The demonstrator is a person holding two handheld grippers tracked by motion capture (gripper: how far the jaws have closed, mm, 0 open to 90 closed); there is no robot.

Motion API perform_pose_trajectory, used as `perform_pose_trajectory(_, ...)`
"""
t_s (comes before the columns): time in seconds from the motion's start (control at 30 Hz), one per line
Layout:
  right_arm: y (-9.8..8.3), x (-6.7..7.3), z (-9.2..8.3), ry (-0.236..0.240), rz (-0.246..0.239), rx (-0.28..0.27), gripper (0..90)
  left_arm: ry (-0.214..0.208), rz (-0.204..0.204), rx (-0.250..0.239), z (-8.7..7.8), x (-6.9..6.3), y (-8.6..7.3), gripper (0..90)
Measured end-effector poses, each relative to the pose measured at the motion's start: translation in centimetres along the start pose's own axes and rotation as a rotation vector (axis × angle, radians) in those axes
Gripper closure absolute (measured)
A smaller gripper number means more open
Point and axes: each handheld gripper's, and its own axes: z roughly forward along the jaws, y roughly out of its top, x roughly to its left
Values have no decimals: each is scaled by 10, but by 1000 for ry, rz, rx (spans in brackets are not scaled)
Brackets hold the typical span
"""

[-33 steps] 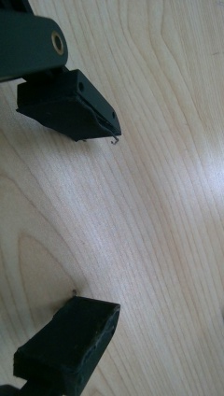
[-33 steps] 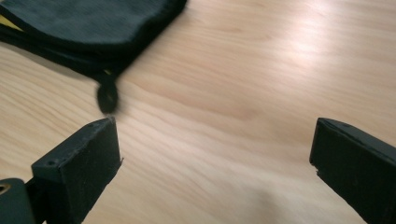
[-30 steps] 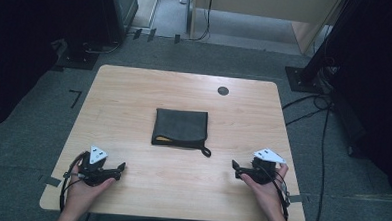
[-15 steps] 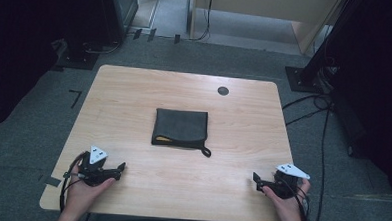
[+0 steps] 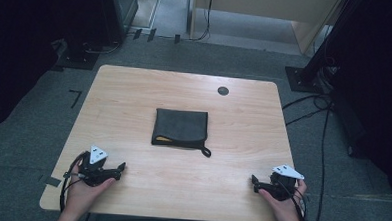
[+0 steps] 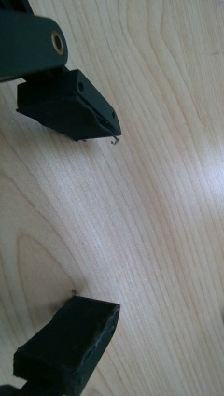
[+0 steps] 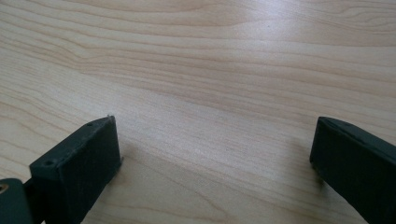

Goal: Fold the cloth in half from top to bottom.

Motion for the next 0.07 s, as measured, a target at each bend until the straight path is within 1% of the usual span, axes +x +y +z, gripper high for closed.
perform_pose_trajectory(0.07,0,0,0,0,0,0,10,0,1,0,0,0,0,131)
